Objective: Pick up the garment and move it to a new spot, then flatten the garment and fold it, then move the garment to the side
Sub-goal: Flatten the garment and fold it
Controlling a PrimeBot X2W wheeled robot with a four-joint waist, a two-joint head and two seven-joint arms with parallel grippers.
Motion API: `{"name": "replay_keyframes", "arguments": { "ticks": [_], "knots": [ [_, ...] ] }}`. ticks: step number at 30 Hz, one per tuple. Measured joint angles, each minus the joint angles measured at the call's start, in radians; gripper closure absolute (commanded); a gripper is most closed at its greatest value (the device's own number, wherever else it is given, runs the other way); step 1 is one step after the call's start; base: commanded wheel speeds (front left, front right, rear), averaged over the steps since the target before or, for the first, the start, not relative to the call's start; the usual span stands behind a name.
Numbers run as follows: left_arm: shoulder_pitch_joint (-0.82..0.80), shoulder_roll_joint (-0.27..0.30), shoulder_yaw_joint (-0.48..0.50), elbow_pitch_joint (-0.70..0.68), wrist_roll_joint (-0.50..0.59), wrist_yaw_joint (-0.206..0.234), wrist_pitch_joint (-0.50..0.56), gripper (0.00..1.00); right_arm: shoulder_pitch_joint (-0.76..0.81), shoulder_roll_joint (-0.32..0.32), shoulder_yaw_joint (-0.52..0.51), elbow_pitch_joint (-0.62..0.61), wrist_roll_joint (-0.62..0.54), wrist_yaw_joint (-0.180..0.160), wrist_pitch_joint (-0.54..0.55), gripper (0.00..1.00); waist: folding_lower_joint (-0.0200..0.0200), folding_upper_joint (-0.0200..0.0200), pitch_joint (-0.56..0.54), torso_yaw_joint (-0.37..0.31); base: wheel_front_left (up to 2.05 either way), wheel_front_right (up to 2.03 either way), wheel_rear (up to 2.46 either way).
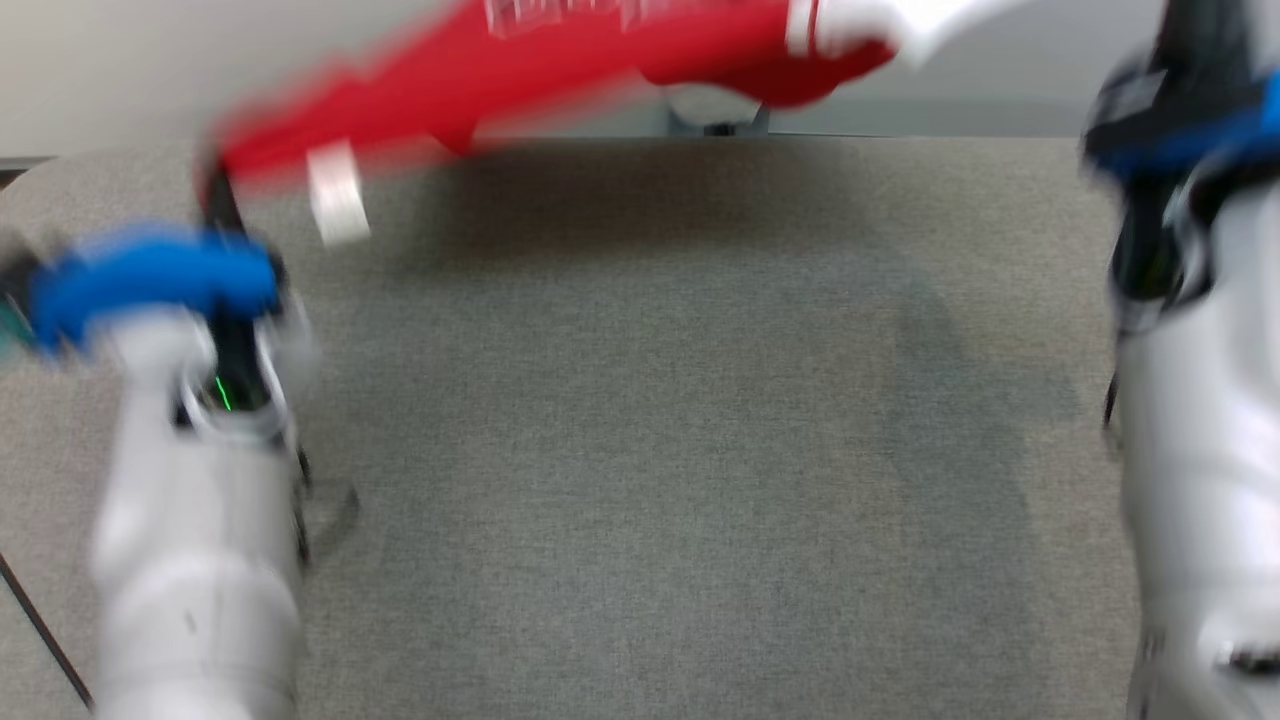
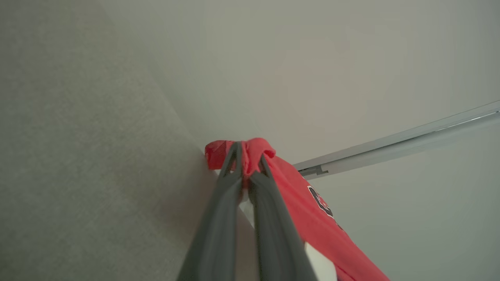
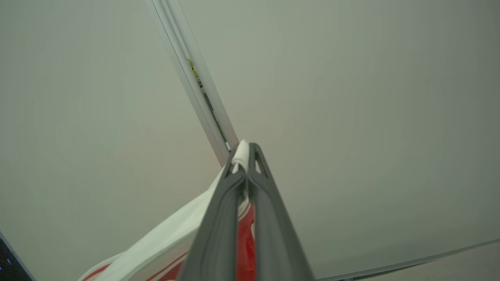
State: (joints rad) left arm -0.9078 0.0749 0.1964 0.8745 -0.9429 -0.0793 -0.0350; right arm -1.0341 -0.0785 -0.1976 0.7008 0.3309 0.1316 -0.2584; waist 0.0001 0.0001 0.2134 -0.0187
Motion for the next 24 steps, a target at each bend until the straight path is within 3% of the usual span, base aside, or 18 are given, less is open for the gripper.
{"name": "replay_keyframes", "arguments": {
  "ticks": [6,8,16,20,24],
  "knots": [
    [0.306,-0.03,0.063,0.166,-0.162,-0.045,0.018,1.0,0.397,0.003,0.074,0.012,0.124,0.0,0.0,1.0,-0.0001,0.0,-0.028,-0.013,0.0,0.0,0.0],
    [0.34,-0.027,0.061,0.176,-0.228,-0.054,0.018,1.0,0.507,0.006,0.089,0.018,0.155,0.0,0.0,1.0,-0.0003,0.0,-0.042,-0.015,0.0,0.0,0.0],
    [0.557,-0.023,-0.137,0.057,-0.505,-0.06,0.012,1.0,0.767,0.024,0.093,-0.002,0.23,0.0,-0.002,1.0,-0.0003,0.0,-0.138,-0.006,0.0,0.0,0.0],
    [0.674,-0.023,-0.201,0.005,-0.583,-0.06,-0.05,1.0,0.844,0.028,0.092,-0.01,0.239,0.0,-0.002,1.0,-0.0005,0.0,-0.198,-0.008,0.0,0.0,0.0],
    [0.762,-0.025,-0.259,-0.027,-0.588,-0.057,-0.1,1.0,0.897,0.029,0.082,-0.022,0.249,0.0,-0.003,1.0,-0.0004,0.0,-0.241,-0.013,0.0,0.0,0.0]
  ]
}}
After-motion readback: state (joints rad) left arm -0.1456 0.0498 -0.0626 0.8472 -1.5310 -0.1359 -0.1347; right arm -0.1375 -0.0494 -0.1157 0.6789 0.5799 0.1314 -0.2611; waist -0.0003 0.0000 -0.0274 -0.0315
